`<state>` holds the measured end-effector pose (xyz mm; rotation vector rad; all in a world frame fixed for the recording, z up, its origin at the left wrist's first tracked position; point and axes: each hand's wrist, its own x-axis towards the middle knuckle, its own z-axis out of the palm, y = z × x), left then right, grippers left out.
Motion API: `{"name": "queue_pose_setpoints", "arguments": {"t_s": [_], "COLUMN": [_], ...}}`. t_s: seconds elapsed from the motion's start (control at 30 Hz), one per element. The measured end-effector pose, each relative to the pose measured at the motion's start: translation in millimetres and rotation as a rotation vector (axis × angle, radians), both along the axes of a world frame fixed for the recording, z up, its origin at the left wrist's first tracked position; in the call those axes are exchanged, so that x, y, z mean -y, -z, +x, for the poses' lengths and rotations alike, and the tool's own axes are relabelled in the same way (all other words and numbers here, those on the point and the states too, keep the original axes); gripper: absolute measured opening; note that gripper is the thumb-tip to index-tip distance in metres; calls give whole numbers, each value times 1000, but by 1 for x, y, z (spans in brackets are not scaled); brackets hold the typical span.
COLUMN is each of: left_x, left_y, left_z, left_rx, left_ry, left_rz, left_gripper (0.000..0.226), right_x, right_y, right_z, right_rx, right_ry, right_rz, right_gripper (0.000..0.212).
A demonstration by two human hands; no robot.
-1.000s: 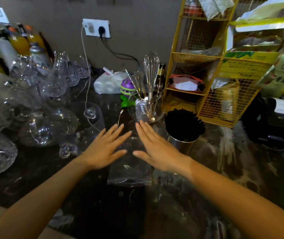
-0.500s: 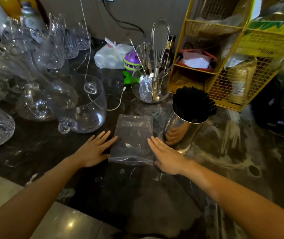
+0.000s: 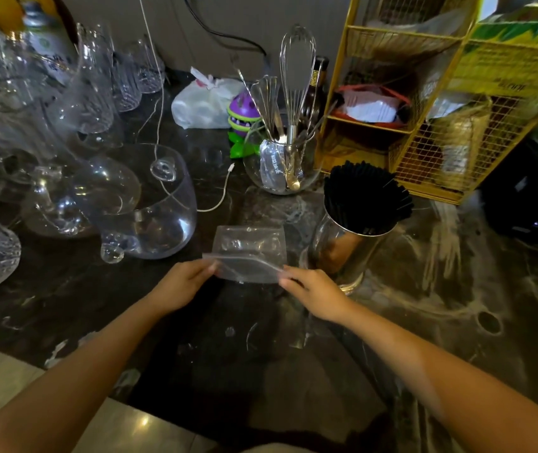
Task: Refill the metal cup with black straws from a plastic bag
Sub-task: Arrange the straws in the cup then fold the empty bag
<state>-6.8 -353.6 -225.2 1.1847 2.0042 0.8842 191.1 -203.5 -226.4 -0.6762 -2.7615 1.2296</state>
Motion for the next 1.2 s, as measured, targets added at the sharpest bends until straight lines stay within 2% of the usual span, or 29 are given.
{"name": "queue_pose_setpoints", "arguments": {"t_s": [0.17, 0.27, 0.37, 0.53, 0.63, 0.7, 0.83, 0.9, 0.93, 1.1, 1.2], "left_x": [1, -2, -7, -13, -16, -17, -18, -18, -18, -15, -10], "left_y": [1, 5, 7, 9, 9, 12, 20, 22, 20, 11, 6], "left_z": [6, 11, 13, 15, 19, 21, 20, 18, 19, 23, 23], "left_rx": [137, 110, 76, -70, -270, -493, -823, -834, -825, -765, -785], "left_ry": [-152, -253, -344, -383, -299, -212, 30, 146, 194, 325, 433], "left_rz": [75, 48, 3, -45, -90, -131, -39, -73, -84, -63, -159], "left_gripper": [26, 25, 20, 12, 14, 22, 29, 36, 38, 33, 57], "right_x": [11, 16, 16, 16, 17, 17, 17, 21, 21, 21, 24], "right_y": [-3, 0, 7, 17, 20, 19, 17, 20, 22, 11, 5], "right_z": [-5, -13, -22, -35, -41, -41, -38, -37, -37, -30, -21], "right_rx": [-175, -144, -75, -12, 5, 24, 109, 157, 144, 136, 218], "right_ry": [188, 261, 372, 483, 515, 481, 263, 177, 151, -10, -136], "right_rz": [-126, -232, -231, -200, -104, -16, 263, 474, 511, 531, 571], "right_gripper": [15, 21, 18, 3, 14, 15, 22, 26, 27, 30, 41]}}
